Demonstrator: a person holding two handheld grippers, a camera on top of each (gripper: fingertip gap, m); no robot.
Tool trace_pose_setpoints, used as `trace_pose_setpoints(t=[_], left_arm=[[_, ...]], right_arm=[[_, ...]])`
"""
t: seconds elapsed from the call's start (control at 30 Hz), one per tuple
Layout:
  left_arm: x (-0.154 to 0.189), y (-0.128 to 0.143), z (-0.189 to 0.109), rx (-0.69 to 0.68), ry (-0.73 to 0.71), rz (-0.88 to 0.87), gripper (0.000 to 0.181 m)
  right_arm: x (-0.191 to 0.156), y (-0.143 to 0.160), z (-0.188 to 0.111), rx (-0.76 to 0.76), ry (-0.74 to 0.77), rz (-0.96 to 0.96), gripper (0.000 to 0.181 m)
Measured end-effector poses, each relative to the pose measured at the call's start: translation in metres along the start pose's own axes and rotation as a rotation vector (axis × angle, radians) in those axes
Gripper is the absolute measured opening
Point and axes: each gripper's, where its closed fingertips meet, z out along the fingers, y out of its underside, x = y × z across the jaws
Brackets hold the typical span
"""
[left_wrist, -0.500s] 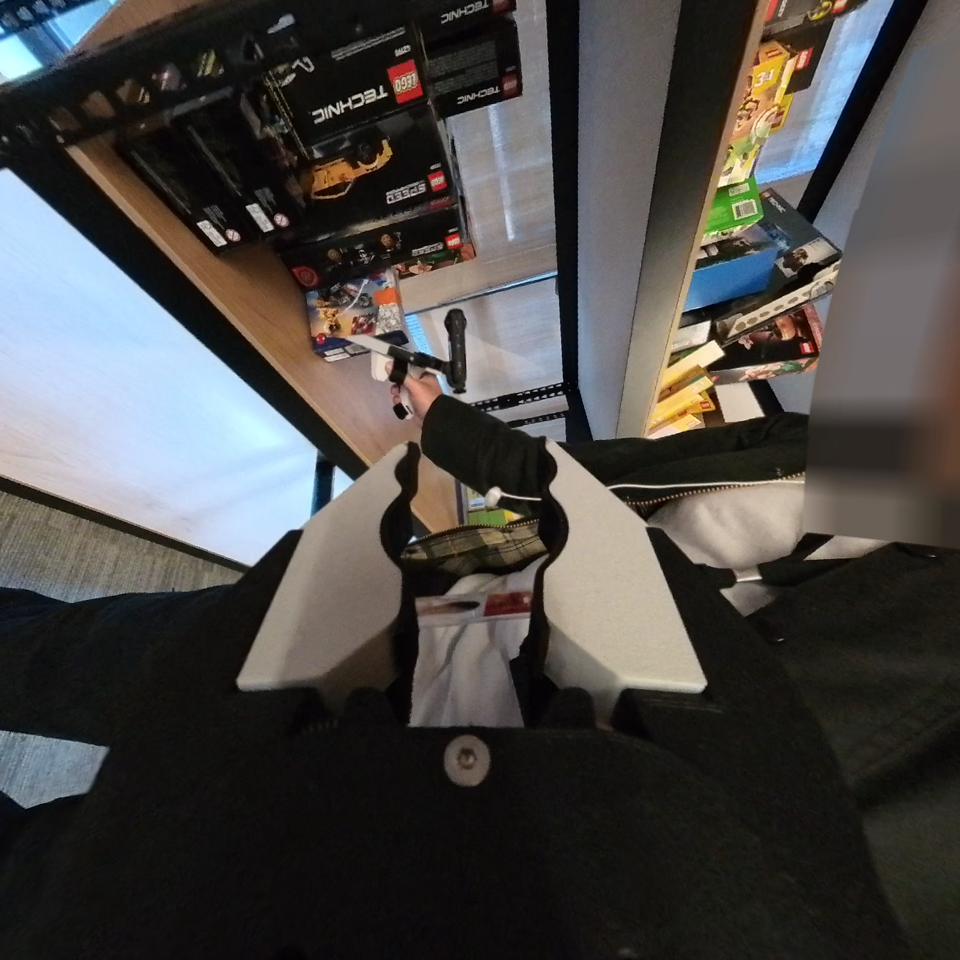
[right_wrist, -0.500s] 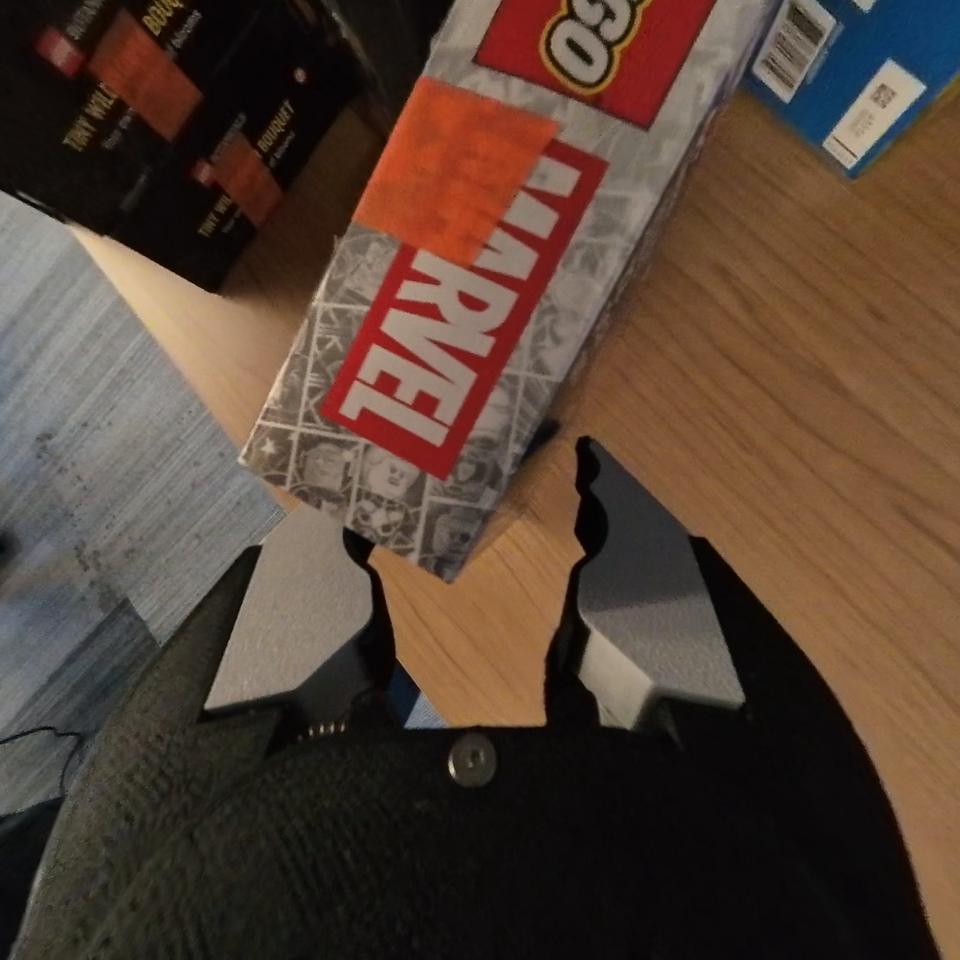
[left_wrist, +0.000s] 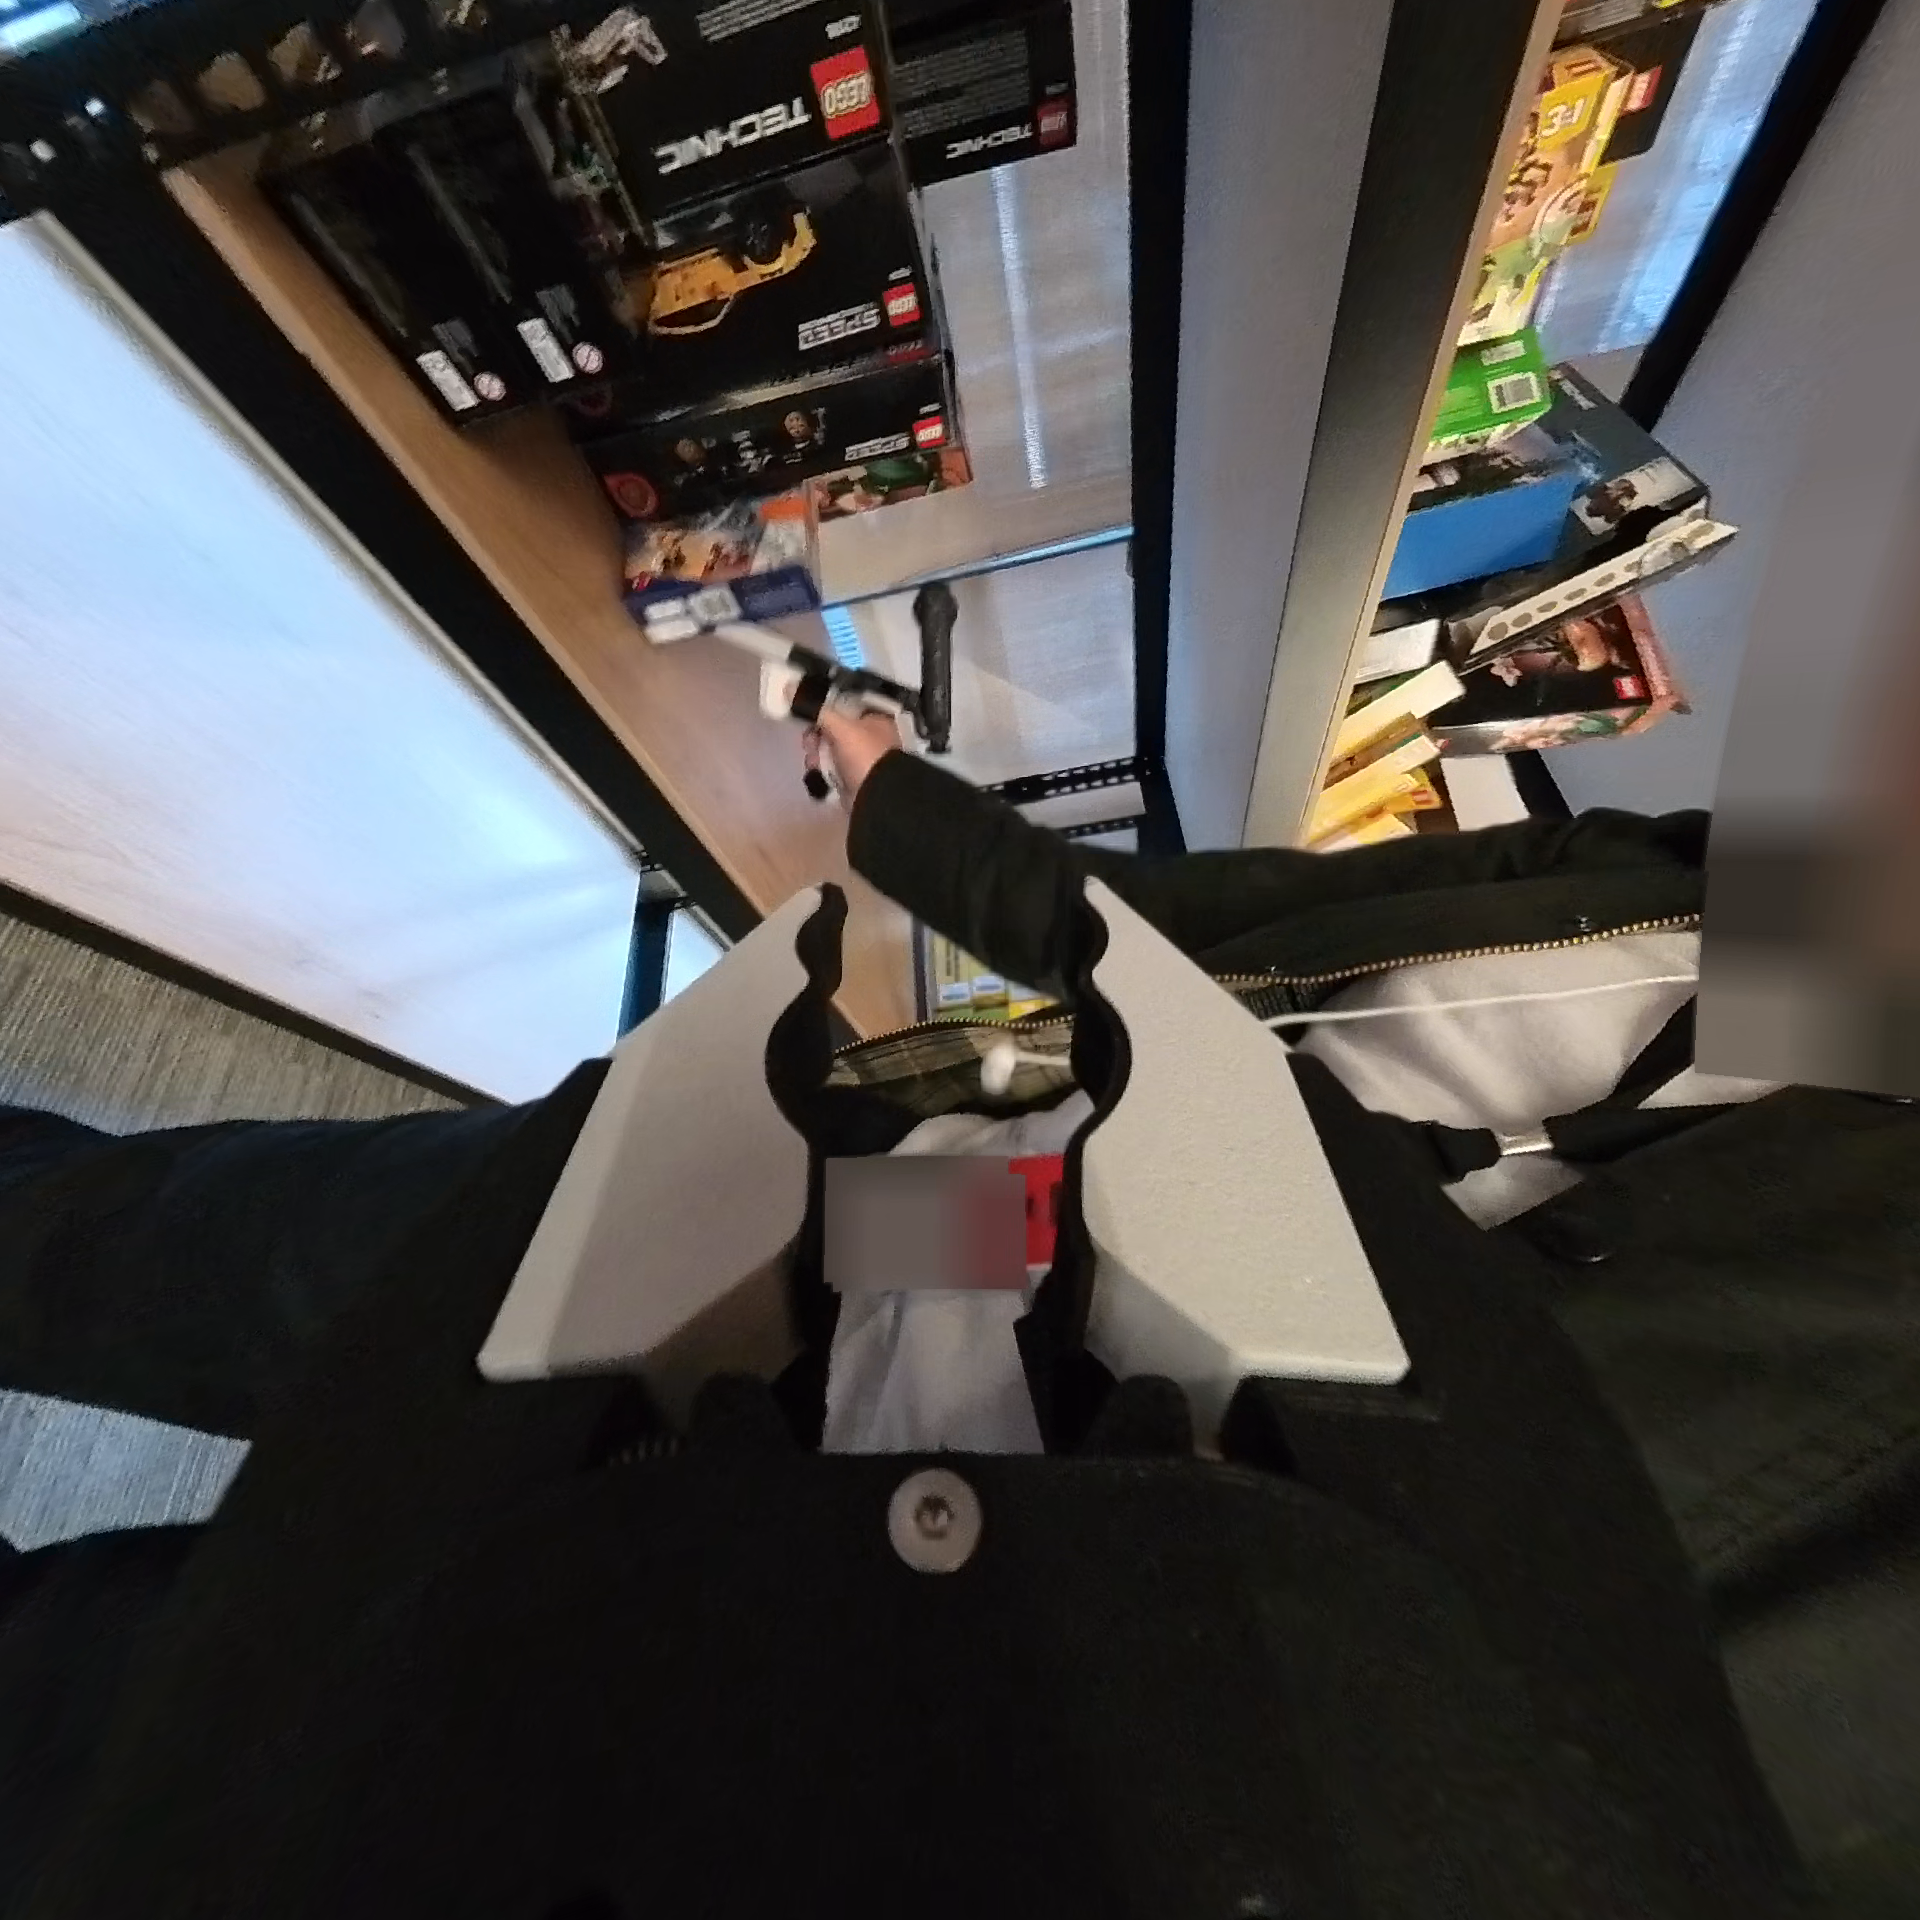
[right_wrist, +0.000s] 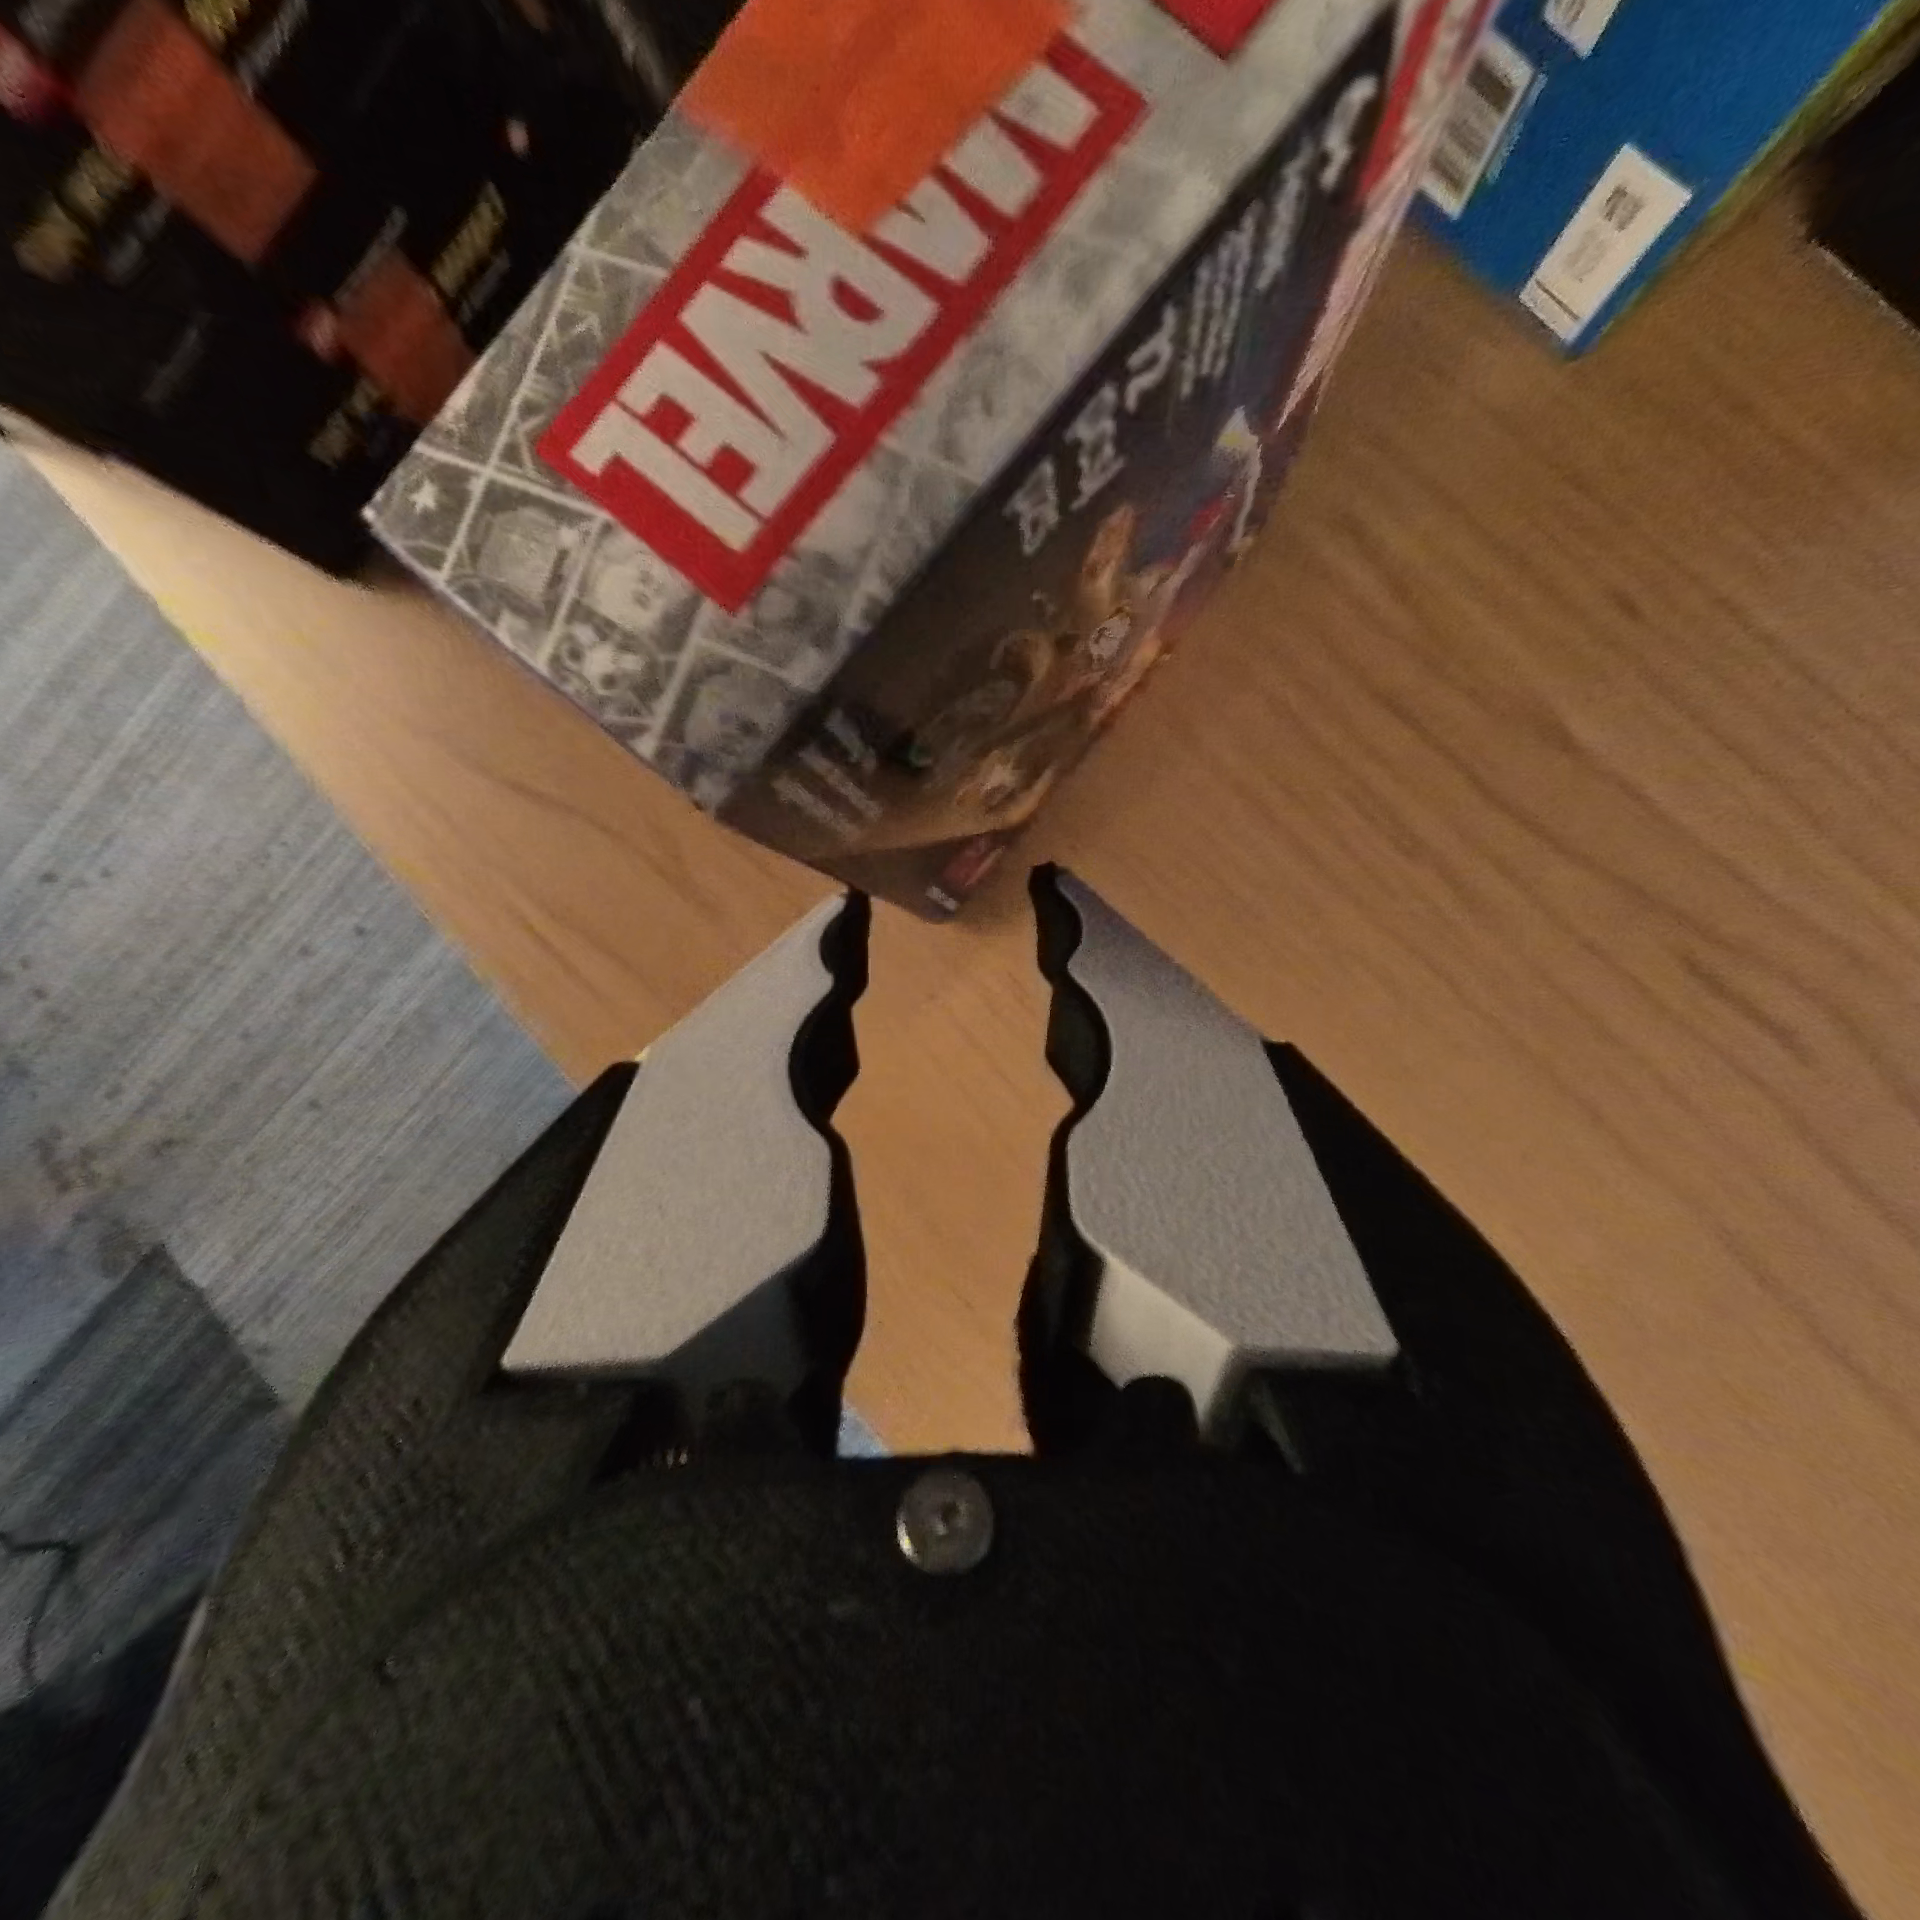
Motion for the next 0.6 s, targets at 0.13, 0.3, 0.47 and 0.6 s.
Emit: trace_pose_setpoints(t=[0.13, 0.3, 0.47, 0.6], left_arm=[[-0.004, 0.003, -0.006, 0.029, -0.023, -0.017, 0.041], [-0.004, 0.005, -0.007, 0.042, -0.05, -0.004, 0.043], [0.002, 0.01, -0.013, 0.064, -0.045, 0.003, 0.042], [0.008, 0.013, -0.024, 0.072, -0.035, 0.045, 0.043]], right_arm=[[0.013, -0.024, 0.01, 0.027, 0.011, 0.028, 0.011], [0.026, -0.052, 0.022, -0.026, 0.039, -0.036, 0.012], [0.035, -0.058, 0.019, -0.059, 0.085, 0.003, 0.015], [0.022, -0.058, -0.003, 0.014, 0.126, 0.003, 0.018]])
